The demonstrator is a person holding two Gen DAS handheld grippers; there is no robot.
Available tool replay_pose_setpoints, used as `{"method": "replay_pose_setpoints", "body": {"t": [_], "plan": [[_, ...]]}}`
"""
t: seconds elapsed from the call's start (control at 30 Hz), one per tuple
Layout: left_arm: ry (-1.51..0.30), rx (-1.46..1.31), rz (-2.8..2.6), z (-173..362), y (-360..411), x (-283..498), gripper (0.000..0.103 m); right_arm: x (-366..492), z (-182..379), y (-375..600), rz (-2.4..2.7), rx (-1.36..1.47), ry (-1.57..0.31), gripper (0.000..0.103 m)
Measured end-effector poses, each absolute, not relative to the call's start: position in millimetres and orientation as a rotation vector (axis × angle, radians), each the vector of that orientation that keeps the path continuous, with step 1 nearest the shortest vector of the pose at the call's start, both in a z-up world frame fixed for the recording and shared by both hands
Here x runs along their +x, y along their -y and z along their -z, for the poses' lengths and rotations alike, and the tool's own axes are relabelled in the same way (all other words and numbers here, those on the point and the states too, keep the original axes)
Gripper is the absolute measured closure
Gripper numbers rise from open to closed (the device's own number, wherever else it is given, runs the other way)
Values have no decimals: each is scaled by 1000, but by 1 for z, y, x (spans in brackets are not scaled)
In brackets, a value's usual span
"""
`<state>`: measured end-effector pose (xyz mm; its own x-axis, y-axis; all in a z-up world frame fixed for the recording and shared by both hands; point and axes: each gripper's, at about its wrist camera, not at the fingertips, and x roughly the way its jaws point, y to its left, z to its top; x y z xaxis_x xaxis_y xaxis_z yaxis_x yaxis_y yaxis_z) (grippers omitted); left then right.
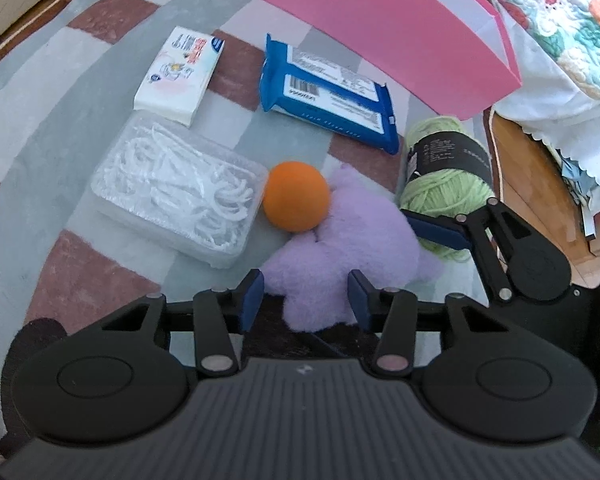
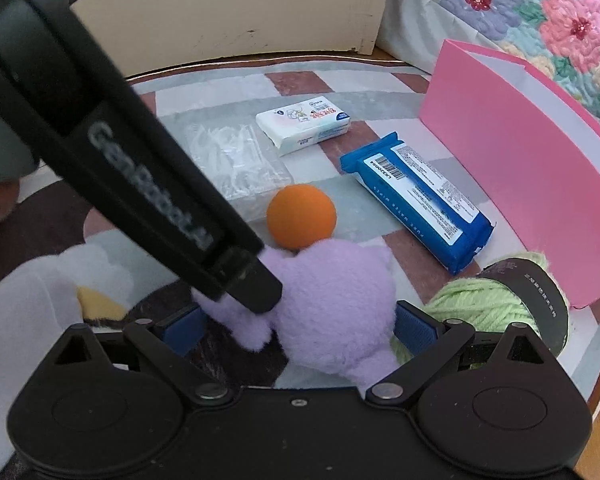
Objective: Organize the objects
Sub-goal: 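Lower the left tool onto the lilac plush toy and close on it, then lift the lilac plush toy with the left tool and carry it over the pink box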
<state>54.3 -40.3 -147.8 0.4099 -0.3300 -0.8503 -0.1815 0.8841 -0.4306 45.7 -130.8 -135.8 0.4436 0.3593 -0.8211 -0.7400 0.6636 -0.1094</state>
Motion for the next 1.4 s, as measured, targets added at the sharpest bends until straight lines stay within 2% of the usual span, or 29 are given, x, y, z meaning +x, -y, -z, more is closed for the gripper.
{"method": "replay_pose_setpoints", "body": {"t": [0.23, 0.3, 0.53, 0.97, 1.13, 1.4], "plan": [[-1163, -547, 115, 151, 37, 53, 58, 36, 129, 134, -631, -429, -903, 18], [-1165, -572, 131, 153, 37, 53, 64, 29, 128, 138, -609, -401, -910, 22], [-1147, -559, 149, 153, 42, 51, 66, 27, 127, 161, -573, -216, -947, 35], [-1116, -425, 165, 148, 56, 51, 72, 36, 139, 165, -528, -90, -972, 42], [-1111, -406, 170, 138, 54, 43, 73, 24, 126, 156, -513, -149, -940, 49], [-1054, -355, 206, 104, 52, 27, 73, 14, 96, 147, -473, -196, -899, 51]]}}
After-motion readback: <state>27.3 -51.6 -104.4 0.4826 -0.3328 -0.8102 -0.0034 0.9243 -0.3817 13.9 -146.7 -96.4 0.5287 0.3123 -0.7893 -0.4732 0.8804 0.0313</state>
